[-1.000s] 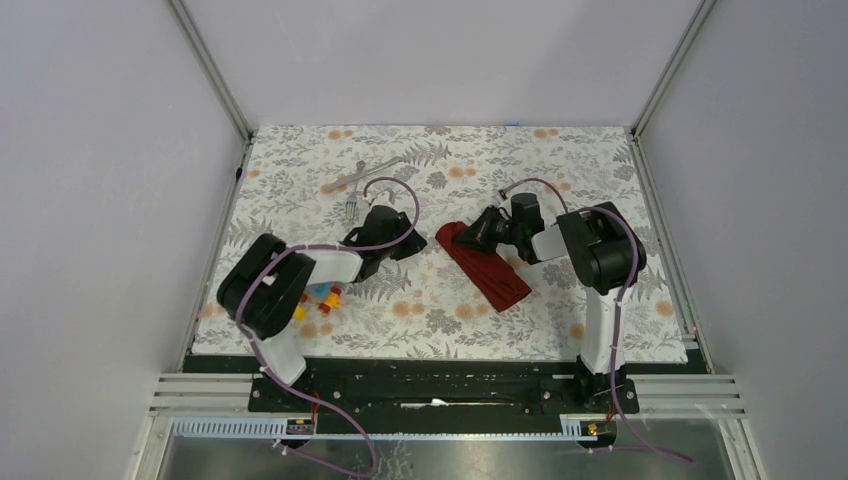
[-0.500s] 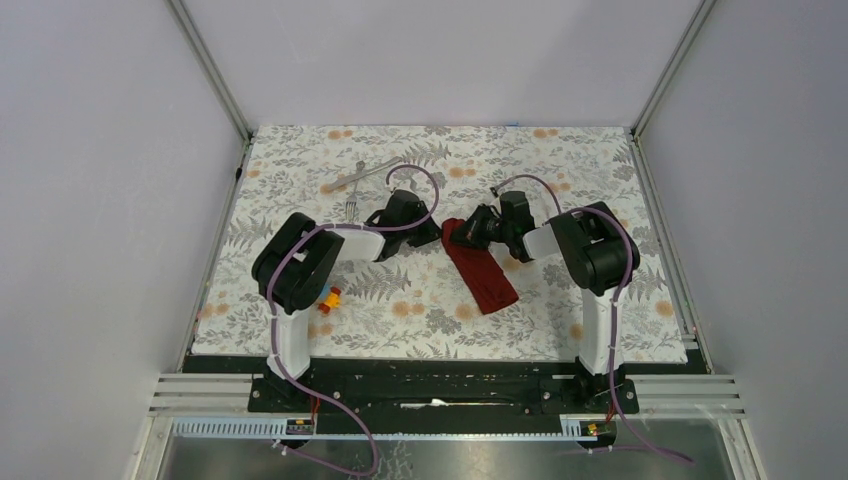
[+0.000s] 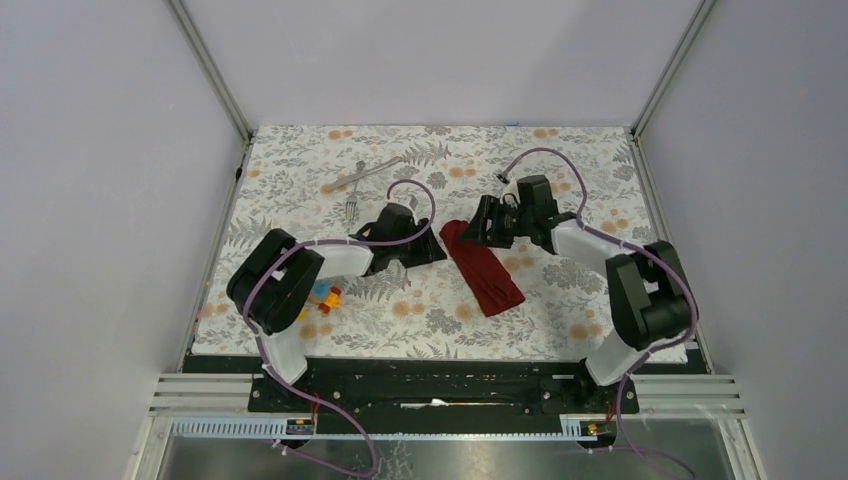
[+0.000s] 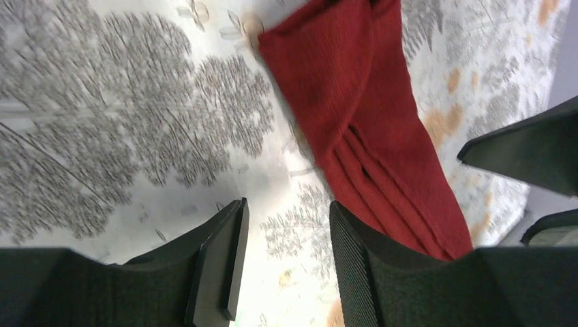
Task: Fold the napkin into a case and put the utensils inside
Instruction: Grasp the top corner of the smaller rectangle folded napkin from the folded napkin, then smooth out the smaller rectangle-folded napkin at the center of the board.
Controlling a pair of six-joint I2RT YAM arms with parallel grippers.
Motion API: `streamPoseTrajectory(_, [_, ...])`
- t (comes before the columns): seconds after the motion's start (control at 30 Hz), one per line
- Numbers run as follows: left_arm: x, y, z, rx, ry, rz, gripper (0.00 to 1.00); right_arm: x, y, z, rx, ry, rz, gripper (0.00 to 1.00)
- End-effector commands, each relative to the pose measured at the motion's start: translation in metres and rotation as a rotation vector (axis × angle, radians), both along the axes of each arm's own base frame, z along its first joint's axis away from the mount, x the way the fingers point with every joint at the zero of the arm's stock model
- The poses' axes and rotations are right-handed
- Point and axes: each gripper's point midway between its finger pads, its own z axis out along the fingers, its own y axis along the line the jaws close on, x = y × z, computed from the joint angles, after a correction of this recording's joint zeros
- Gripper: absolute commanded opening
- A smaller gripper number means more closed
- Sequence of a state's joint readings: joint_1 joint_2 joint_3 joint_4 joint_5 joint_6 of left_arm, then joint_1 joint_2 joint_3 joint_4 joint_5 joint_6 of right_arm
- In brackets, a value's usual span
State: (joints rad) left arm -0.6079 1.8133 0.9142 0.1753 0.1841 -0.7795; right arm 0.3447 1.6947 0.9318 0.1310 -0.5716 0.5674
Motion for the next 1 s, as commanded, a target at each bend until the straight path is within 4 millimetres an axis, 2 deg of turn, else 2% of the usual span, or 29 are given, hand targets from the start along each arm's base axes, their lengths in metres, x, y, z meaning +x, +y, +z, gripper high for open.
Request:
streamPoseTrajectory(0.0, [-0.035,-0.014,0.016,-0.15,0.058,-0.085,0.54,-0.037,-0.031,-0.004,-0.204,-0.053,0.131,0.7])
streamPoseTrajectory(0.13, [-0.052,-0.024,0.018,-0.239,0.09,-0.105,0.55,-0.048,-0.046,-0.009,-0.363,-0.101,0.12,0.69])
streamPoseTrajectory(0.17, [-0.057,-0.028,0.016,-0.264,0.11,-0.112,0.55,-0.05,-0.049,-0.012,-0.376,-0.093,0.105,0.66])
streamPoseTrajectory(0.23, [-0.063,-0.036,0.016,-0.324,0.137,-0.116,0.55,-0.056,-0.055,-0.018,-0.394,-0.07,0.08,0.53])
streamPoseTrajectory(0.33, [-0.07,-0.046,0.01,-0.354,0.163,-0.114,0.55,-0.062,-0.056,-0.026,-0.4,-0.044,0.059,0.47])
streamPoseTrajectory(0.43, [-0.076,-0.058,0.0,-0.355,0.185,-0.098,0.5,-0.066,-0.047,-0.035,-0.393,-0.021,0.062,0.37])
streamPoseTrajectory(0.53, [-0.078,-0.064,-0.009,-0.358,0.198,-0.072,0.4,-0.068,-0.038,-0.045,-0.411,-0.009,0.063,0.29])
streamPoseTrajectory(0.73, [-0.079,-0.062,-0.024,-0.333,0.204,-0.018,0.21,-0.075,-0.006,-0.054,-0.342,0.018,0.084,0.22])
streamPoseTrajectory(0.8, [-0.078,-0.058,-0.021,-0.337,0.185,0.001,0.17,-0.076,-0.004,-0.058,-0.329,0.028,0.063,0.21])
streamPoseTrajectory(0.87, [-0.079,-0.053,-0.016,-0.331,0.164,0.009,0.18,-0.076,-0.006,-0.059,-0.334,0.023,0.056,0.21])
streamPoseTrajectory(0.97, [-0.081,-0.048,-0.007,-0.326,0.151,0.009,0.33,-0.076,-0.007,-0.051,-0.341,0.01,0.073,0.21])
